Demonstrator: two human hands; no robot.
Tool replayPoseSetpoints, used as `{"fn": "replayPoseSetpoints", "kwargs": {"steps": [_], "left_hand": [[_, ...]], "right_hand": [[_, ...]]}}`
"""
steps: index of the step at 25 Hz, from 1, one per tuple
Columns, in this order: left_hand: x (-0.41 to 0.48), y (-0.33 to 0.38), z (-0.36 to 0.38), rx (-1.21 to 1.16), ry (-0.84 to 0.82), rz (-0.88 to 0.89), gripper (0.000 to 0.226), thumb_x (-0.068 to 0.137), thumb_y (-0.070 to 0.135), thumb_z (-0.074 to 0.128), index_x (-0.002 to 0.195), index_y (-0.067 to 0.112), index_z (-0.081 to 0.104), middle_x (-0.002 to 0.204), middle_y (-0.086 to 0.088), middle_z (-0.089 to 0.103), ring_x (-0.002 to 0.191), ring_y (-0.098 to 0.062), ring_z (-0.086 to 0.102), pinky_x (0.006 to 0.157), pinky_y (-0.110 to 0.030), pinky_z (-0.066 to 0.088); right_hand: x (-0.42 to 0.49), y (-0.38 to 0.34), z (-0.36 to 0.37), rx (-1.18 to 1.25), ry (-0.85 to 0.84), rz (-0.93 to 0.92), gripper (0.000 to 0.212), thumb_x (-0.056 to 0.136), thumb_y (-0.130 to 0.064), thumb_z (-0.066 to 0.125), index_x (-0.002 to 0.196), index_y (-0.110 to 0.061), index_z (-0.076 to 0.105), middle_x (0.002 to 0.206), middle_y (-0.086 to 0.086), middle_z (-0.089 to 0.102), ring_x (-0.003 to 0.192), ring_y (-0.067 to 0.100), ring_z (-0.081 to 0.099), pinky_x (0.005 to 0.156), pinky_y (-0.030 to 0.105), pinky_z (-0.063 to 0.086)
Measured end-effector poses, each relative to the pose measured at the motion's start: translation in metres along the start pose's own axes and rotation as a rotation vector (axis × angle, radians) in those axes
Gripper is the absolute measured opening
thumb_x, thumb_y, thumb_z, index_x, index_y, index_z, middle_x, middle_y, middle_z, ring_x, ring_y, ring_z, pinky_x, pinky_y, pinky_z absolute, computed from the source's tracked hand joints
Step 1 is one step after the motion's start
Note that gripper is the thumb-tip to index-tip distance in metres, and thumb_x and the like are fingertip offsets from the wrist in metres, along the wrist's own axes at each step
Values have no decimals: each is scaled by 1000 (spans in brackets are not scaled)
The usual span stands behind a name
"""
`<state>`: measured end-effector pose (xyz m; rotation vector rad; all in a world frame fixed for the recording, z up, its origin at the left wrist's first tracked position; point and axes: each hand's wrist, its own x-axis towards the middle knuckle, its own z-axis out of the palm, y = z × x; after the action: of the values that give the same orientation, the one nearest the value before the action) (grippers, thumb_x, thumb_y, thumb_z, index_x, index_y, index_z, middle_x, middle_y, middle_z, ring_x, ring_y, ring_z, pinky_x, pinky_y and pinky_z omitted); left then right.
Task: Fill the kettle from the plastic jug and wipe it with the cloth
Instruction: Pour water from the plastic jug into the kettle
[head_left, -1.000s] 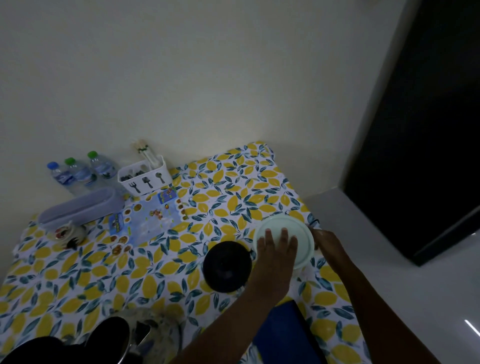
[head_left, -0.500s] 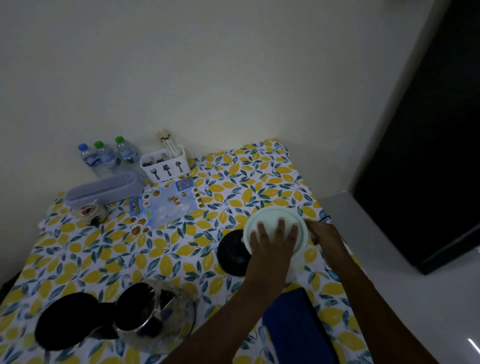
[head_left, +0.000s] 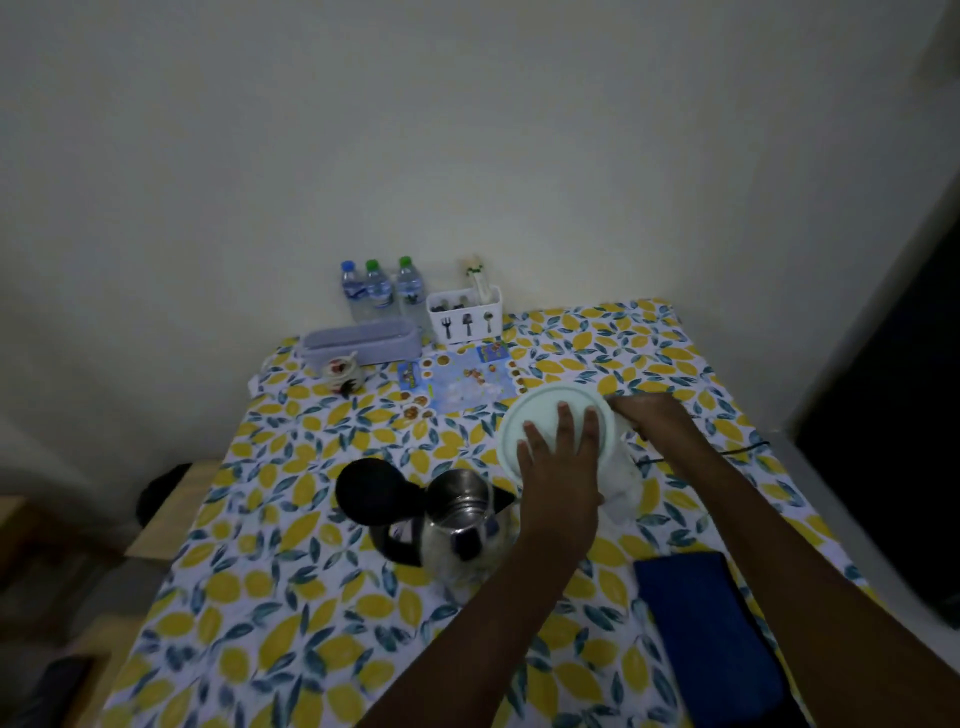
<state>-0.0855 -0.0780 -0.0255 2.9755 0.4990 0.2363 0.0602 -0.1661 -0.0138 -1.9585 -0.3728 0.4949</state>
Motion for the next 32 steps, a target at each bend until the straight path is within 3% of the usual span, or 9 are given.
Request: {"fn": "replayPoseSetpoints", "kwargs": {"steps": [3,6,8,9,12,19,32], "left_hand": [[-16,-18,-5,-42,27,-85,124,48,56,86,145,15,20,147,-16,44,118,-51,53,90,-54,52],[-20,-31,-8,-181,-10,-75,106,80,38,73,150,18,-3,160,-17,7,137,-54,21,111,-57,28],[-26,-37,-11,-296,-2,-101,101,84,33,69,150,21,-7,161,-14,-1,141,-51,13,114,-54,20],[-28,-41,-12,-342,16,-113,101,85,33,68,150,21,-7,161,-13,-1,141,-50,12,115,-54,19],[-31,-47,-15,-485,49,-127,99,85,31,68,150,17,-5,161,-10,-4,143,-49,6,117,-52,18],[-35,-51,-23,-671,102,-179,100,85,28,69,150,21,-6,161,-5,-5,145,-43,2,117,-52,20],[-35,-52,-18,-662,118,-240,99,86,31,68,150,21,-8,162,-6,-1,145,-41,12,113,-51,30]], "right_hand": [[-10,-24,19,-148,-21,-44,44,87,-43,58,99,-2,67,95,19,65,85,27,57,76,31,42],[-15,-46,35,-270,2,-77,42,83,-45,61,80,-4,69,75,11,61,73,22,56,68,30,42],[-17,-62,43,-408,10,-148,46,80,-43,61,48,-12,49,51,5,45,50,19,45,53,30,33],[-16,-67,47,-486,-2,-195,50,79,-42,60,44,-16,35,45,1,34,44,16,35,49,31,26],[-18,-84,53,-576,10,-265,52,79,-40,61,46,-18,27,45,-2,22,41,14,23,48,30,19],[-15,-103,62,-729,4,-311,50,72,-44,61,44,-20,27,44,-3,22,43,16,24,49,32,21],[-10,-113,73,-859,-6,-338,49,74,-45,63,47,-16,33,47,1,29,48,19,34,48,31,25]]}}
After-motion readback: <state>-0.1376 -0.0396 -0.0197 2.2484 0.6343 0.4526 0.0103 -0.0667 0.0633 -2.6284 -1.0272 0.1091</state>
